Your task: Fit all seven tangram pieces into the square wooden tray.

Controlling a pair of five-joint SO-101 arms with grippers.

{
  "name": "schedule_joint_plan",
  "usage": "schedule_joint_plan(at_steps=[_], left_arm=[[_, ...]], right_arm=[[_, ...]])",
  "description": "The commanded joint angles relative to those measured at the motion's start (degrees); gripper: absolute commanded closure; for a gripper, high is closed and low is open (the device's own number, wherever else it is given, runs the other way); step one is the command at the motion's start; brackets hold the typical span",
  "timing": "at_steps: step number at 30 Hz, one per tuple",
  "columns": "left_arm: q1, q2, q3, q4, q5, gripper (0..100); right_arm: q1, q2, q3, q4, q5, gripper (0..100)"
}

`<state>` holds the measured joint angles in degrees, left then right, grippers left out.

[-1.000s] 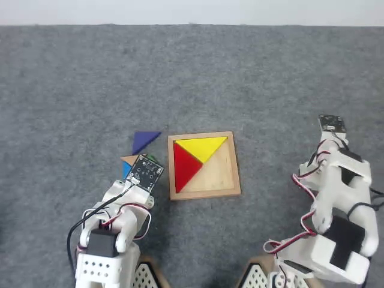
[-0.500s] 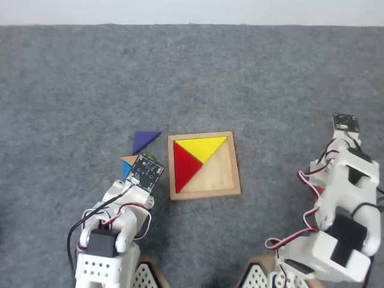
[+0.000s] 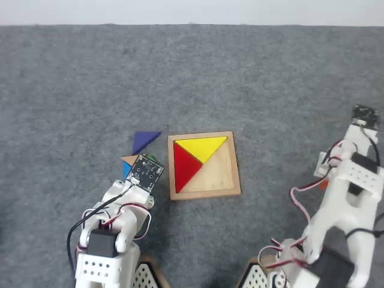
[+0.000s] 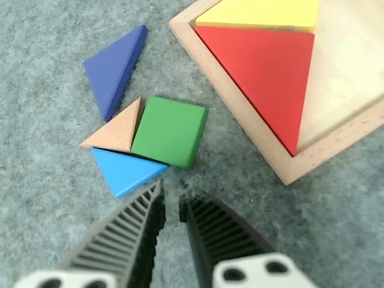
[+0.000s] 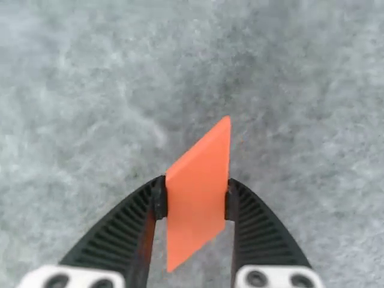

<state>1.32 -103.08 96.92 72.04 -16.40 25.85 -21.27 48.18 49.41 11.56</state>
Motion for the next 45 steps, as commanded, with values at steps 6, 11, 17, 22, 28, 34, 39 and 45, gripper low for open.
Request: schedule_joint_plan(at_steps=[6,11,17,22,28,34,39,45], left_arm=[[0.0,-0.3,-0.5,0.3,0.2,96],[0.0,-0.3,-0.5,0.3,0.2,96],[0.0,-0.3,-0.5,0.3,0.2,96],[0.0,-0.3,-0.5,0.3,0.2,96],[0.0,-0.3,-0.5,0.3,0.2,96],[0.0,-0.3,-0.5,0.3,0.2,96],[0.0,-0.3,-0.5,0.3,0.2,96],[0.0,-0.3,-0.5,0.3,0.2,96]], right_arm=[[-7.2,-0.8,2.0,0.4,4.2,90.3],[-4.8,1.2,1.9,-0.8,4.2,83.5],[-3.1,1.5,2.0,-2.3,4.1,78.6],[-1.3,1.8,2.1,-3.7,4.0,80.6],[-1.3,6.2,3.3,-7.3,4.3,80.5],[-1.7,13.7,-0.1,-8.4,4.8,80.7],[-6.2,14.4,-0.4,-6.8,7.3,80.8],[-10.4,14.4,-0.4,-6.8,7.2,80.8]])
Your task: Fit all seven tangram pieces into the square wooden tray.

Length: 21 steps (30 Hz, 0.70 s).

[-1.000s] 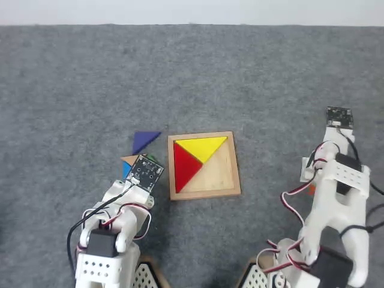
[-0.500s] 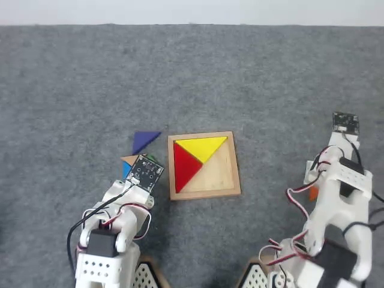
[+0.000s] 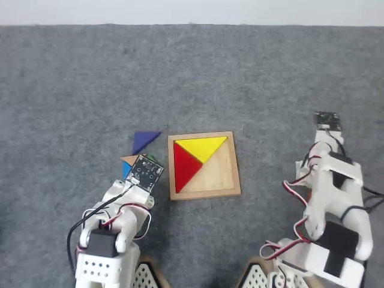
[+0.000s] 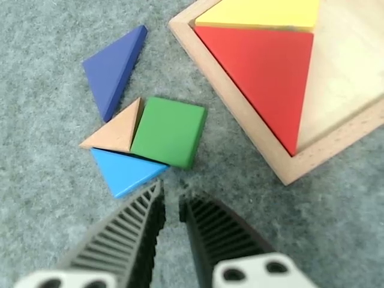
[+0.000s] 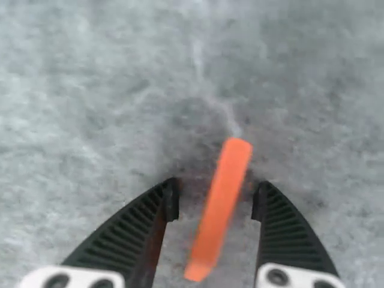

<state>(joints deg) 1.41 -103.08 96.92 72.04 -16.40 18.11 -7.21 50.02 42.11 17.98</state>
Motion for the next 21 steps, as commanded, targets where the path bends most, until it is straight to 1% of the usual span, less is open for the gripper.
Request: schedule_joint_plan(at_steps=[1,3,5,8,10,12,17,19,21], left_arm=[[-0.1,-0.3,-0.5,0.3,0.2,96],[-0.1,-0.3,-0.5,0.3,0.2,96],[-0.1,-0.3,-0.5,0.3,0.2,96],[-0.1,-0.3,-0.5,0.3,0.2,96],[-0.1,-0.3,-0.5,0.3,0.2,96],[-0.1,-0.3,-0.5,0.3,0.2,96],[-0.1,-0.3,-0.5,0.3,0.2,96],[-0.1,-0.3,-0.5,0.3,0.2,96],[-0.1,-0.3,-0.5,0.3,0.2,96]], right_arm=[[-2.8,0.2,-2.2,0.6,0.8,80.8],[-2.9,-1.0,-2.0,0.9,0.7,80.8],[-3.4,-3.4,-2.1,4.3,0.4,80.8],[-8.1,-7.6,-1.9,8.4,-2.5,80.8],[-9.8,-9.7,-0.7,8.7,-4.0,80.8],[-10.0,-10.9,0.6,7.8,-5.0,80.8],[-4.3,-16.9,4.5,7.7,-4.7,80.8],[-2.1,-21.4,8.5,7.5,-1.8,80.8],[-1.6,-27.0,13.3,6.8,0.9,80.9]])
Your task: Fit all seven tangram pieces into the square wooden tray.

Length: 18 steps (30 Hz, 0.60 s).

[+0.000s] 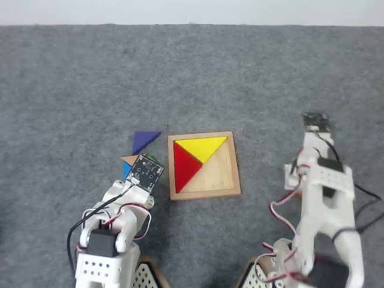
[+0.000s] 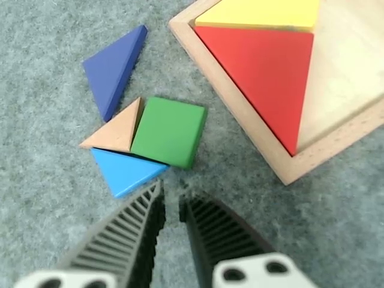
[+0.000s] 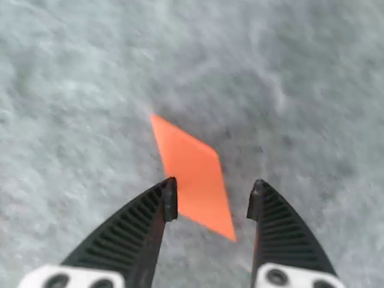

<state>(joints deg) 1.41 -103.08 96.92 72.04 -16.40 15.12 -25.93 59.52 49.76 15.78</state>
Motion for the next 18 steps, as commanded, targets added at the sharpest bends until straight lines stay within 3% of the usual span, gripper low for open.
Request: schedule_joint_plan(at_steps=[1,5,11,18], left_arm=[[-0.1,-0.3,-0.5,0.3,0.2,96],[-0.1,-0.3,-0.5,0.3,0.2,96],[-0.1,-0.3,-0.5,0.3,0.2,96],[-0.1,-0.3,-0.5,0.3,0.2,96]], right_arm=[[1.4,-11.2,5.8,-1.5,3.9,80.9],[0.1,-18.6,8.2,-0.7,4.2,80.5],[-1.1,-15.7,5.4,-0.9,5.2,80.5],[-3.5,-2.2,-1.1,-1.5,17.7,80.5]])
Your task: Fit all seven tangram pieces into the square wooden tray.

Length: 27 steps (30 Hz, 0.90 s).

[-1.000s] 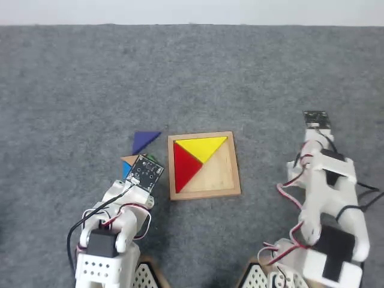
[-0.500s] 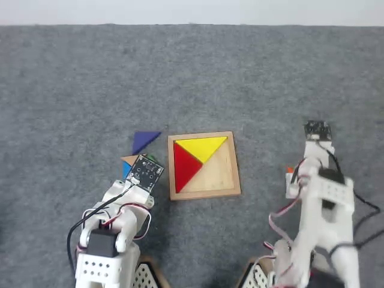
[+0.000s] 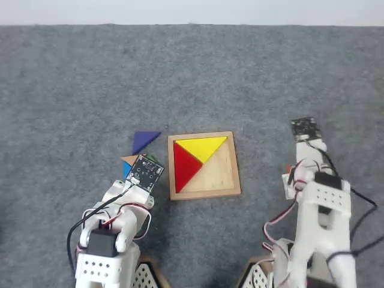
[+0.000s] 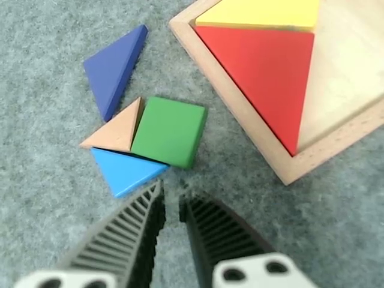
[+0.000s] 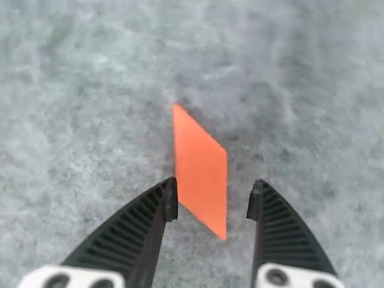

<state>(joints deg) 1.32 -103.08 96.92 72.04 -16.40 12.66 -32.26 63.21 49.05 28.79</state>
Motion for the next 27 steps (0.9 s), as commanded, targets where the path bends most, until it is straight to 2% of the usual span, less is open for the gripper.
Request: schedule_joint_plan(at_steps=[1,4,9,14,16,21,27], left_arm=[[0.0,-0.3,-0.5,0.3,0.2,96],[0.0,-0.3,-0.5,0.3,0.2,96],[0.0,-0.3,-0.5,0.3,0.2,96],[0.0,-0.3,-0.5,0.3,0.2,96],[0.0,-0.3,-0.5,0.3,0.2,96],[0.0,-0.3,-0.5,0.3,0.2,96],[0.0,-0.3,-0.5,0.3,0.2,96]], right_arm=[[-1.5,5.8,-5.6,-0.8,6.7,80.5],[-2.7,10.8,-7.2,-0.6,11.8,80.5],[-2.8,17.0,-10.3,-0.9,15.6,80.5],[-2.9,21.9,-15.5,0.0,15.6,80.5],[-2.7,23.3,-16.7,2.0,11.9,80.7],[-2.6,24.3,-17.5,2.2,-4.6,80.8],[-0.7,24.7,-20.2,2.3,-11.9,80.8]])
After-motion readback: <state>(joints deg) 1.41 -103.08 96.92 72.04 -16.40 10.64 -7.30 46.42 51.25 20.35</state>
